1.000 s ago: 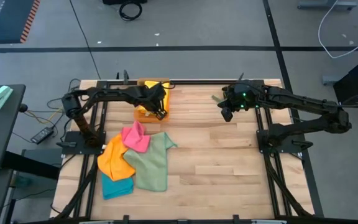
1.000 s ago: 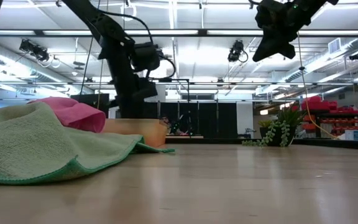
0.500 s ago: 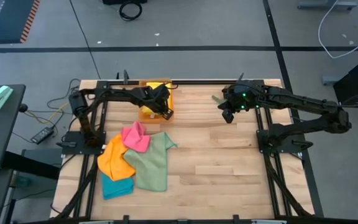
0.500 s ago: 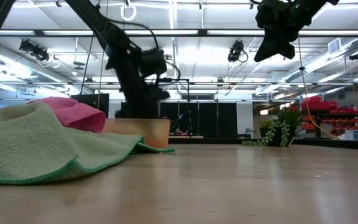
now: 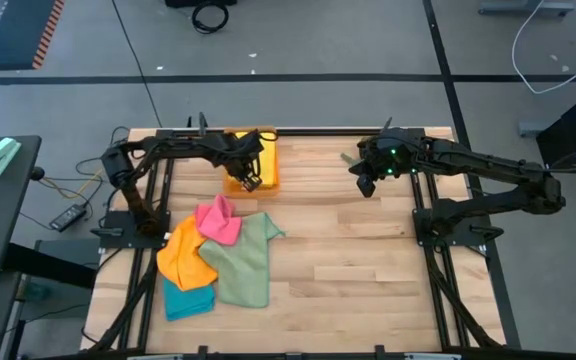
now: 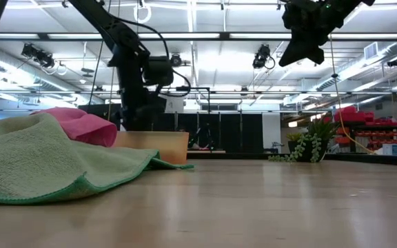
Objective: Fold microfiber towels
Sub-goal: Put the yellow microfiber cloth into the orange bin, then fold the pink microfiber cloth
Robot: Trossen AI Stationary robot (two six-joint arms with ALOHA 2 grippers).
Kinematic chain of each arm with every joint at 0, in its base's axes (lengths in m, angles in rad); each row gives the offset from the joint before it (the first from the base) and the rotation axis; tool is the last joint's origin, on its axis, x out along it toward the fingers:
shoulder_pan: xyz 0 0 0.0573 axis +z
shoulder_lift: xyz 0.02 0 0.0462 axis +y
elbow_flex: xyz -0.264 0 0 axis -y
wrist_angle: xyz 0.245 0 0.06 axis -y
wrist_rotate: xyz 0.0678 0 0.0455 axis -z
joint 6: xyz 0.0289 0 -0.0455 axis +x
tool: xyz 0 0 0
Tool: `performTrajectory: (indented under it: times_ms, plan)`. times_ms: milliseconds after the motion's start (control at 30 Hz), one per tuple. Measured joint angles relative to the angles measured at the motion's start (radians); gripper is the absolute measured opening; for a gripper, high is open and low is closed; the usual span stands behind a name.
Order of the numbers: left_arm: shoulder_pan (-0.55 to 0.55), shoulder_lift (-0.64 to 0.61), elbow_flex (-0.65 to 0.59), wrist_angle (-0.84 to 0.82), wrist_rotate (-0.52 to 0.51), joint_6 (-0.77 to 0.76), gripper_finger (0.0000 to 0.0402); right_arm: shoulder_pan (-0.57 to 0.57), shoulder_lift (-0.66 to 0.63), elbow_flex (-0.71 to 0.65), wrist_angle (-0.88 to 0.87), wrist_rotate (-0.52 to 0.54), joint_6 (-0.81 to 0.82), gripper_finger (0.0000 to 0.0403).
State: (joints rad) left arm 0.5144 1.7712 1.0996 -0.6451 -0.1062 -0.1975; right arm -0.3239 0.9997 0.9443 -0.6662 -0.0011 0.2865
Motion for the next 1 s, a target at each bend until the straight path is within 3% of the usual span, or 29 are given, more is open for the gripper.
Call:
performTrajectory:
  times_ms: [267,567,833,1000]
  plan:
    - [-0.037,0.024,0.009,-0.028,0.07,-0.041,0.002,0.044,0.0,0.0,-0.006,-0.025,0.025,0.0006]
    - [-0.108,-0.198,0.106,-0.257,0.064,-0.136,0.003,0.169,0.008,0.0,0.007,-0.025,-0.041,0.0006]
    - [-0.377,-0.331,0.103,-0.511,0.074,-0.141,0.0113,0.248,0.06,0.0,0.136,-0.026,-0.151,0.0006]
    - [-0.579,-0.328,0.102,-0.538,0.074,-0.021,0.0175,0.291,0.126,0.0,0.18,-0.026,-0.178,0.0006]
